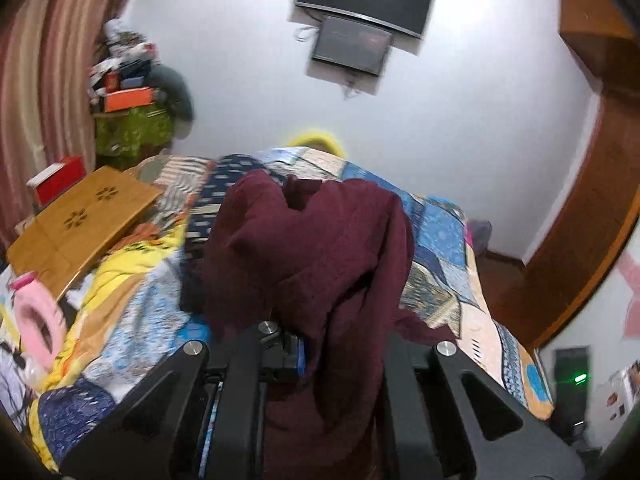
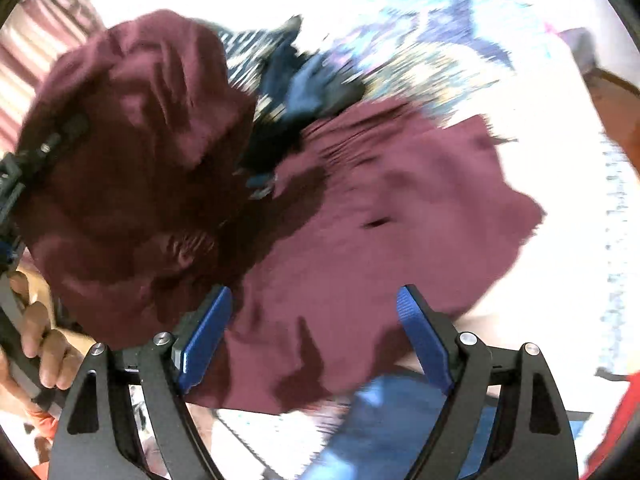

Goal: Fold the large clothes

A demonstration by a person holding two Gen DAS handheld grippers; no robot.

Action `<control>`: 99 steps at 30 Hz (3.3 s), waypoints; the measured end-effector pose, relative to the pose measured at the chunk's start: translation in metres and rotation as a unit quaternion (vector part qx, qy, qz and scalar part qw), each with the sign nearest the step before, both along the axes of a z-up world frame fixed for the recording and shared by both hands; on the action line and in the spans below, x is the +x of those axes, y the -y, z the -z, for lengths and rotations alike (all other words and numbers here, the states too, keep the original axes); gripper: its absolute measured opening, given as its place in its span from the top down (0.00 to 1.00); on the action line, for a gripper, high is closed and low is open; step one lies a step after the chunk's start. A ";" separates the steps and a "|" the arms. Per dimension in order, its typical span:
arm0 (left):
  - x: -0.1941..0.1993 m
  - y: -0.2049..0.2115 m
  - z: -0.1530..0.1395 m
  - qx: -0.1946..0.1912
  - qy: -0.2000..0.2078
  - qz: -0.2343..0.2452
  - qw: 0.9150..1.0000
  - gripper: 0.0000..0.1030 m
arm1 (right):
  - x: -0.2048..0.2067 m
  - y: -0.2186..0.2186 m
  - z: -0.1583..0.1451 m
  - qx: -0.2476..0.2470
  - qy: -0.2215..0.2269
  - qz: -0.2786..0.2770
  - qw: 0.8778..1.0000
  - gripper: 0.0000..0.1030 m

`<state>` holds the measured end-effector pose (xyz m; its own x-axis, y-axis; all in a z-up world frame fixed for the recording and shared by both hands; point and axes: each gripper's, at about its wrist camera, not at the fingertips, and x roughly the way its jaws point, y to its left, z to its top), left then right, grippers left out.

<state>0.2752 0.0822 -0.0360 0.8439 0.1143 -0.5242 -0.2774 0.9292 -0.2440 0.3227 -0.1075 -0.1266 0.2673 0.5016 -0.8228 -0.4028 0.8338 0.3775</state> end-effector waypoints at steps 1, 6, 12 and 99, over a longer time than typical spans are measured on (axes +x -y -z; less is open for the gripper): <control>0.009 0.012 0.002 0.005 -0.004 0.011 1.000 0.92 | 0.002 0.013 -0.004 -0.006 0.010 0.011 1.000 0.20; 0.054 0.075 0.029 0.014 -0.052 0.083 0.995 0.92 | 0.004 0.060 -0.017 -0.034 0.042 0.066 0.996 0.20; 0.079 0.134 0.081 0.000 -0.146 0.176 0.974 0.89 | 0.000 0.098 -0.023 -0.062 0.055 0.117 0.990 0.20; 0.065 -0.075 0.245 -0.381 -0.253 0.096 0.884 0.07 | 0.109 0.039 0.057 0.047 -0.136 -0.015 0.989 0.00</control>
